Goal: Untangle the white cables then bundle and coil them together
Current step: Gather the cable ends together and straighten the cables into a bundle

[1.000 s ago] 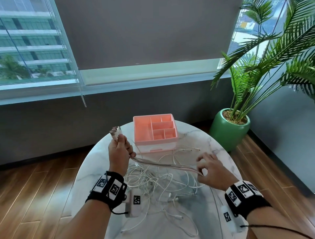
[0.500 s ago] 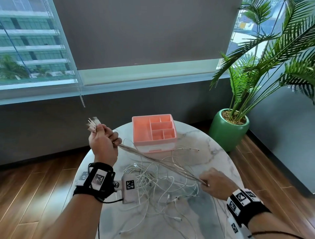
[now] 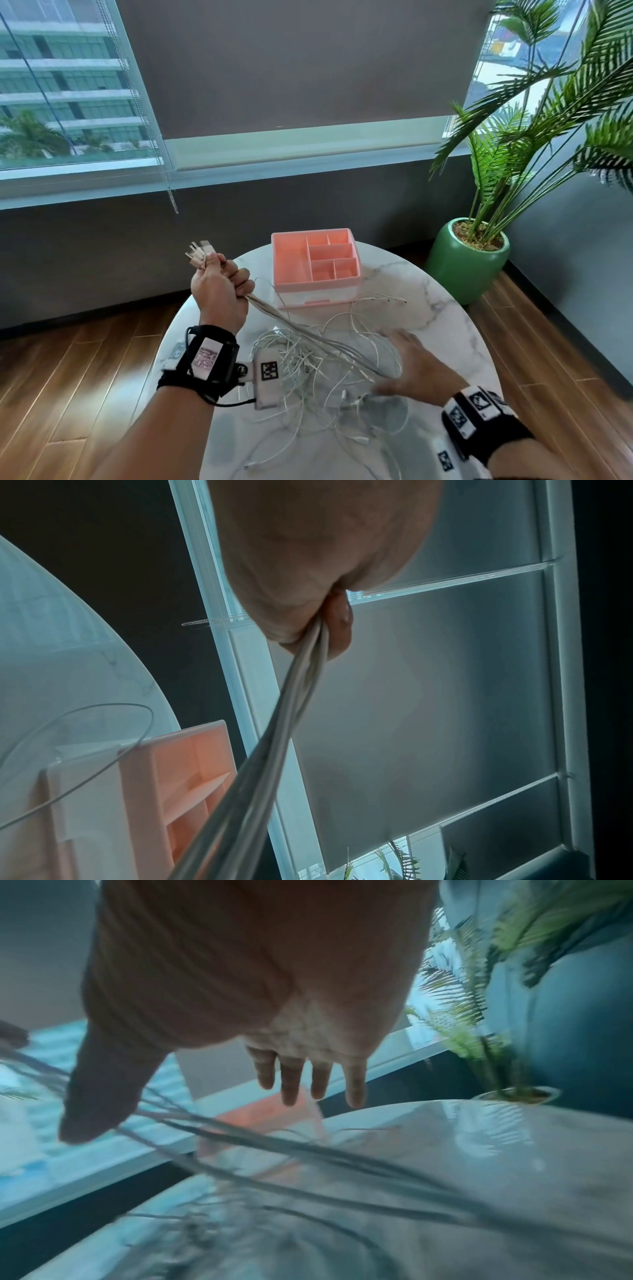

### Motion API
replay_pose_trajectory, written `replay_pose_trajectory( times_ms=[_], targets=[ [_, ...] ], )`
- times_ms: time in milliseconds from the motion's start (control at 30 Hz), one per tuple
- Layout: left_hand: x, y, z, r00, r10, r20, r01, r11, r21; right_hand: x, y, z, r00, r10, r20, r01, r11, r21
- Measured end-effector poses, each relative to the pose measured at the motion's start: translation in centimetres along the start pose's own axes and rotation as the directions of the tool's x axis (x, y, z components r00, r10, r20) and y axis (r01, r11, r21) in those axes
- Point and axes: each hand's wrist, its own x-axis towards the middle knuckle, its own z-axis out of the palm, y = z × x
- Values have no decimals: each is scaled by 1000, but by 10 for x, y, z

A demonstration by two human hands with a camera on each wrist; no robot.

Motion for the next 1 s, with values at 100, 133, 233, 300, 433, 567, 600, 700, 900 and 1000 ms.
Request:
replay_pose_trajectory(
  times_ms=[100,133,233,300,433,567,600,700,900,1000],
  targets=[
    [-2,1,6,1000,-12,27,12,1000,-9,21,-59,19,984,-178,-24,179,983,30],
    [-2,2,7,999,-13,35,13,1000,-9,28,-71,27,982,-191,-12,191,981,32],
    [-1,9,3,999,0,34,0,1000,-11,44,-82,41,981,-194,-3,194,979,57],
    [1,18,-4,1000,21,19,-21,1000,-24,48,-73,42,988,-154,-1,154,987,54],
    [4,28,-15,1000,13,-7,-14,998,-67,47,-56,36,978,-116,-171,130,989,70],
    [-2,22,-7,999,-22,24,23,998,-62,65,-92,32,928,-335,-162,341,940,9],
    [-4,21,-3,999,-29,40,31,998,-60,71,-107,33,928,-360,-100,364,931,26],
    [-6,26,5,997,-19,69,23,999,-49,81,-140,42,937,-345,61,323,919,226],
    [14,75,-6,995,97,9,-95,986,-135,62,-71,46,988,-143,65,131,978,163],
    [22,89,-15,993,118,-16,-119,978,-173,45,-18,39,999,6,48,-12,993,121]
  ],
)
